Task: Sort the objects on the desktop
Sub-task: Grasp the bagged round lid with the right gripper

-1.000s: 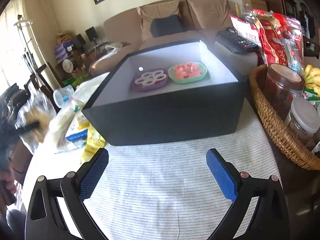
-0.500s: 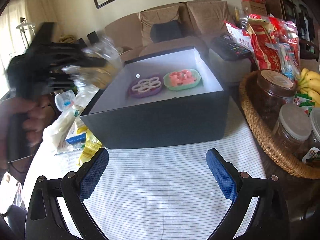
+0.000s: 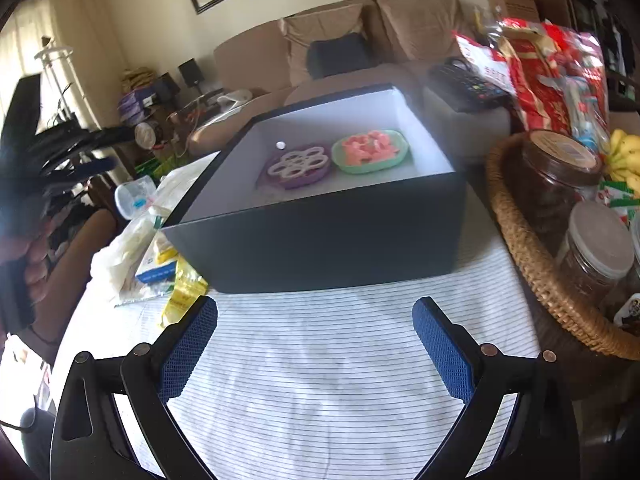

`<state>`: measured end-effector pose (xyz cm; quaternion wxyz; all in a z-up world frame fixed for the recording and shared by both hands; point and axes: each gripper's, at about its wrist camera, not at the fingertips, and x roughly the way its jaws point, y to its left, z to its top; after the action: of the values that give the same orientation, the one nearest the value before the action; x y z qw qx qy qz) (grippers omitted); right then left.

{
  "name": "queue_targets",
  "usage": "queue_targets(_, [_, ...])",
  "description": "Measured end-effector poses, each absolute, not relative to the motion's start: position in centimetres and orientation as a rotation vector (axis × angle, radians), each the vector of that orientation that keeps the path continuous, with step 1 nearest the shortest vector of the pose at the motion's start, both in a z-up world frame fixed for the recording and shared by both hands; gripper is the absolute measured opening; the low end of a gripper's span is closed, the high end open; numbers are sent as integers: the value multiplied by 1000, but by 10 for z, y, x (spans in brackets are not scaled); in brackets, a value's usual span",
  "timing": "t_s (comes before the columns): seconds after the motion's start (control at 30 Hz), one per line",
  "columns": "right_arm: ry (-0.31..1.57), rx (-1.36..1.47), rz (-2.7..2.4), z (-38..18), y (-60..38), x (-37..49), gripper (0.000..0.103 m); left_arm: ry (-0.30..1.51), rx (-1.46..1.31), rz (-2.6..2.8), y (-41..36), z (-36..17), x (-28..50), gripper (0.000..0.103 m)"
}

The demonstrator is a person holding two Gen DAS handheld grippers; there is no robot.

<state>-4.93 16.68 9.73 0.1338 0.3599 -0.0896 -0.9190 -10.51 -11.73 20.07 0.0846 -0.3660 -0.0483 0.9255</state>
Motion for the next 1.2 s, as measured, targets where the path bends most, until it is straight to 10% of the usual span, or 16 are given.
queue_targets(0.73, [-130,859,-2323,182,-67,-126,100,-630,-1139,2892,-331,121,-35,84])
queue_targets(1.2, [-238,1240,-2310,52,-185,-292,83,-706,-1173,2849,-384,120,-52,85])
